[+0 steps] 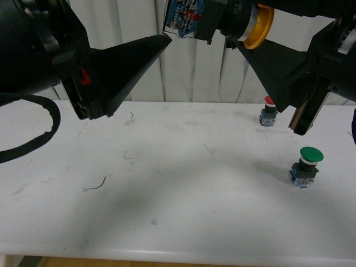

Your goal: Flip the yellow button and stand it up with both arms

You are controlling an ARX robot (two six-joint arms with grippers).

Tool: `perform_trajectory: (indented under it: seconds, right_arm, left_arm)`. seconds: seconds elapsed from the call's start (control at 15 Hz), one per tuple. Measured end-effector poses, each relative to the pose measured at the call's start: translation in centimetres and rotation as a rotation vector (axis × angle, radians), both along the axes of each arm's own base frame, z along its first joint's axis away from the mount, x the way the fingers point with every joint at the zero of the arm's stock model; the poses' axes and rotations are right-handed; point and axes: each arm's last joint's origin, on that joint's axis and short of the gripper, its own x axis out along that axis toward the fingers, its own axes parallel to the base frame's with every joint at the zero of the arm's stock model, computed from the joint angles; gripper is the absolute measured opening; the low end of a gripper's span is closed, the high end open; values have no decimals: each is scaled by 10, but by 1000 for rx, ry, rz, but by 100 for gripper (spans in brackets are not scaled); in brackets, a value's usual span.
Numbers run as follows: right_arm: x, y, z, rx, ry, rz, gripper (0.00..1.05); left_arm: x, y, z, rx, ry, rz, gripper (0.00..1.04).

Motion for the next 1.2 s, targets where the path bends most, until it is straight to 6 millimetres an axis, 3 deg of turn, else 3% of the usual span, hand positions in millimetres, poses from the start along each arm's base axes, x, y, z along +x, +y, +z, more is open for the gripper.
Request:
perform_trajectory:
  seconds: [0.07,0.27,0.4,0.73,0.87,1.0,1.07,1.2]
  right_arm:
    - [1,-2,0,1,0,-7,36]
    - [4,-5,3,9,-4,-20,36]
    - [5,-5,4,10,-8,-21,36]
    - [7,-9,5,16,-10,-36,36]
    - [7,-8,5,18,-8,-35,35]
    - [7,-8,5,18,-9,-35,35]
    - [7,-8,6,18,-10,-34,35]
    - [7,-6,6,19,-12,-29,35]
  left_arm:
    - [-1,4,5,-6,-19,13,98]
    - [-11,32,16,-14,-69,92,98]
    - [-29,53,25,37,-96,177,98]
    - [-111,96,49,520,-200,633,98]
    - [-143,105,39,742,-224,775,98]
    - [-162,109,34,862,-253,886,97]
    - [-164,107,33,931,-243,916,85]
    - [-162,106,10,996,-238,898,60]
